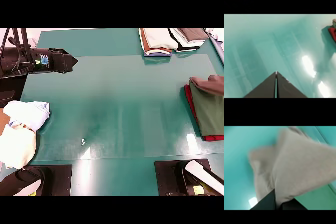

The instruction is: Fold the shirts.

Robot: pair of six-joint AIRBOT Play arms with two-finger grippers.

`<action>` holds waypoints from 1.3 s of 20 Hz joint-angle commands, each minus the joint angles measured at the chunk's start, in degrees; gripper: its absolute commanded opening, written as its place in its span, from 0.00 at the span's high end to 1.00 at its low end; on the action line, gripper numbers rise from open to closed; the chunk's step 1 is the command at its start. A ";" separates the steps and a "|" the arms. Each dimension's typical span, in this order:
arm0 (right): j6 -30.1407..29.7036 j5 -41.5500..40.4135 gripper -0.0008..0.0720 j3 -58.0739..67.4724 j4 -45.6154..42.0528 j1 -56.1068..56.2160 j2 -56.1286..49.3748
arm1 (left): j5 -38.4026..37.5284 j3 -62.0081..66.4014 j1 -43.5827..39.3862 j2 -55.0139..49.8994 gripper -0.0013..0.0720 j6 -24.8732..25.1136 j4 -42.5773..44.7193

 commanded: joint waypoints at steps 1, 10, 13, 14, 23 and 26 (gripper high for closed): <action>-1.51 1.09 0.95 -13.22 -9.33 -2.89 7.23 | -0.74 -0.02 -0.04 0.04 0.95 0.15 0.00; -1.03 -0.17 0.12 -10.21 -0.76 4.92 10.51 | -0.79 -0.02 -0.02 0.07 0.95 0.61 0.11; -1.03 -2.25 0.12 -4.66 7.93 17.22 10.51 | -0.79 -0.02 -0.04 0.07 0.95 0.55 0.24; -1.03 -3.13 0.13 -3.23 8.41 22.23 10.51 | -0.79 -0.02 -0.02 0.07 0.95 0.57 0.24; -1.11 -9.73 0.97 0.04 3.48 53.42 10.51 | -0.74 -0.02 -0.02 0.11 0.95 0.57 0.24; -1.07 -9.46 0.97 0.04 3.69 54.42 10.51 | -0.74 0.00 -0.04 0.11 0.95 0.57 0.24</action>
